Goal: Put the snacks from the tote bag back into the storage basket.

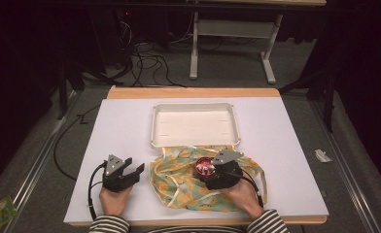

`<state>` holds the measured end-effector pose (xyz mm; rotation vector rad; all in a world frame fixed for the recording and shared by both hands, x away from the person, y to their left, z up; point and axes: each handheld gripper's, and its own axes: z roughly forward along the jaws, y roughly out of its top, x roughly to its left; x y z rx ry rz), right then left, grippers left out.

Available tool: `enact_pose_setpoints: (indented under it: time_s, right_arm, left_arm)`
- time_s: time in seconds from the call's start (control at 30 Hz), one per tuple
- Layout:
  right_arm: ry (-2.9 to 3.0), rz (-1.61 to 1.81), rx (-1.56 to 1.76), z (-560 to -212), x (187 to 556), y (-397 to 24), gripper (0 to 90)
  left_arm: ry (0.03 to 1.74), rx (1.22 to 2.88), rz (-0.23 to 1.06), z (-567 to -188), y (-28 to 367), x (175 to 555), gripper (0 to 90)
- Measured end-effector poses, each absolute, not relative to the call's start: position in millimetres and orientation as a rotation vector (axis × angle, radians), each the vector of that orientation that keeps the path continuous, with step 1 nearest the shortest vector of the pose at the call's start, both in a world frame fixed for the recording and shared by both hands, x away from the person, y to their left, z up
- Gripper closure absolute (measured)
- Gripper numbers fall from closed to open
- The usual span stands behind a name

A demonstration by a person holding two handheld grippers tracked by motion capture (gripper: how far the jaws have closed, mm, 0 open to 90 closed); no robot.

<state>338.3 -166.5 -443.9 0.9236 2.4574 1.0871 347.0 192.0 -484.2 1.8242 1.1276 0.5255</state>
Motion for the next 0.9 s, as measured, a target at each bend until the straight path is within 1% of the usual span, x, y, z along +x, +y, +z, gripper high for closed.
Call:
enact_pose_setpoints:
  time_s: [0.9]
  right_arm:
    - [2.432, 1.151, 0.925, -435.2, 332.5, -171.4, 25.9]
  left_arm:
    - [1.130, 1.821, 0.525, -484.1, 192.6, 347.0, 43.0]
